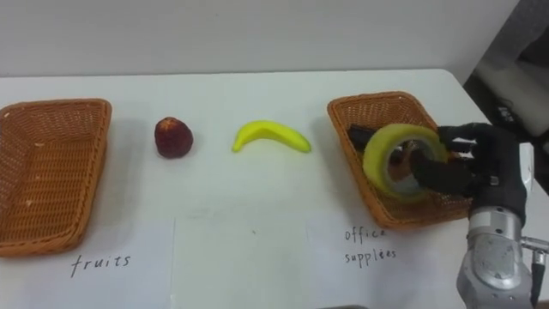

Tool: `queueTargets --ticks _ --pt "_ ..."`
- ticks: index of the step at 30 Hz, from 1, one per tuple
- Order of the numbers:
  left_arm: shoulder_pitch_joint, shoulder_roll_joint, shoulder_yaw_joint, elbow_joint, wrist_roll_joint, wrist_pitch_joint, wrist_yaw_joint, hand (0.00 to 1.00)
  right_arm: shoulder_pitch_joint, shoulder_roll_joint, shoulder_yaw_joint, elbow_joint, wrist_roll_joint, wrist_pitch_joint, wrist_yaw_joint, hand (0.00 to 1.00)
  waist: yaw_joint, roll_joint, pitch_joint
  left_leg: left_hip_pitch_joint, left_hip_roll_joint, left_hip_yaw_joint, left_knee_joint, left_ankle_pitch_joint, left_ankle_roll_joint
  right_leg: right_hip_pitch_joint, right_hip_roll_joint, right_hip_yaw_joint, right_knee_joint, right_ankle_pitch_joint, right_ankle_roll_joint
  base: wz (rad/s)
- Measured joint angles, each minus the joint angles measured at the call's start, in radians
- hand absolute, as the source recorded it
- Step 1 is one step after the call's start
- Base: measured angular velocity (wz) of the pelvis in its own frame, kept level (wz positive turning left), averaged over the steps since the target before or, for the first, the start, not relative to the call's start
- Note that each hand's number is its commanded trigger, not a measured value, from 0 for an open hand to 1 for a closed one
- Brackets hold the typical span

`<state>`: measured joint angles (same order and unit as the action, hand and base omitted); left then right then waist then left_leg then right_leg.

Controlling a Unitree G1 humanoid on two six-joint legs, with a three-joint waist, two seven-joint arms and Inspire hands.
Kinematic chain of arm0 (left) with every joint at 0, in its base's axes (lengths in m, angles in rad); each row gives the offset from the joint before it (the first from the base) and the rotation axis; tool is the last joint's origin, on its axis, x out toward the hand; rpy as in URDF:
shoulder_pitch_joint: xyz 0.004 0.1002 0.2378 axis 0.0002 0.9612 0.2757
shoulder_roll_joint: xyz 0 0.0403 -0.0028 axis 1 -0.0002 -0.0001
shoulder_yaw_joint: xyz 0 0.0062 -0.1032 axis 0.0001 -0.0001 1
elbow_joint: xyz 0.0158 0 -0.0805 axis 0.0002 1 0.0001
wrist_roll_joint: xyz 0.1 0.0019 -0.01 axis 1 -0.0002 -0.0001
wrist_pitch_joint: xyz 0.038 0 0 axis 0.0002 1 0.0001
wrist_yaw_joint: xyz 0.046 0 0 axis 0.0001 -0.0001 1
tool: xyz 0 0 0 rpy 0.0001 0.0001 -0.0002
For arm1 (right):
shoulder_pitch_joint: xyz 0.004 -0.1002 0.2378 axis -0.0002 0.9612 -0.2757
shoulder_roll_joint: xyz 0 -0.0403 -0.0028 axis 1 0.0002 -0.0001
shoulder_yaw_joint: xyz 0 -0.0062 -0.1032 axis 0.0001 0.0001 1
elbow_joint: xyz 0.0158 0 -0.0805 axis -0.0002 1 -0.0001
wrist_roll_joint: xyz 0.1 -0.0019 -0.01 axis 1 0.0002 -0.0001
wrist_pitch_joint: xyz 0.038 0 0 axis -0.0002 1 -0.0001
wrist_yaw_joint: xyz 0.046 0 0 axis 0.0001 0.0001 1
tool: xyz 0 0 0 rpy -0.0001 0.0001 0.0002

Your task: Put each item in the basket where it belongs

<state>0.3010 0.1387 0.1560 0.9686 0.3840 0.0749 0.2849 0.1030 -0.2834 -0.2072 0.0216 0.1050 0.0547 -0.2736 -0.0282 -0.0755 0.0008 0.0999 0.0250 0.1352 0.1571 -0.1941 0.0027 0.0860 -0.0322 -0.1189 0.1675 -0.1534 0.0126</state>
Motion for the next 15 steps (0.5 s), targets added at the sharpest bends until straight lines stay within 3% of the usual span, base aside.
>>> queueTargets --ticks 15 --pt "0.001 -0.006 0.006 -0.006 0.000 0.008 -0.007 0.00 0.000 0.000 -0.060 -0.001 -0.040 -0.002 -0.065 0.00 -0.001 -0.002 -0.0023 0.000 0.000 0.001 0.000 0.000 0.000 0.000 0.000 0.002 0.001 0.000 0.000 0.00"
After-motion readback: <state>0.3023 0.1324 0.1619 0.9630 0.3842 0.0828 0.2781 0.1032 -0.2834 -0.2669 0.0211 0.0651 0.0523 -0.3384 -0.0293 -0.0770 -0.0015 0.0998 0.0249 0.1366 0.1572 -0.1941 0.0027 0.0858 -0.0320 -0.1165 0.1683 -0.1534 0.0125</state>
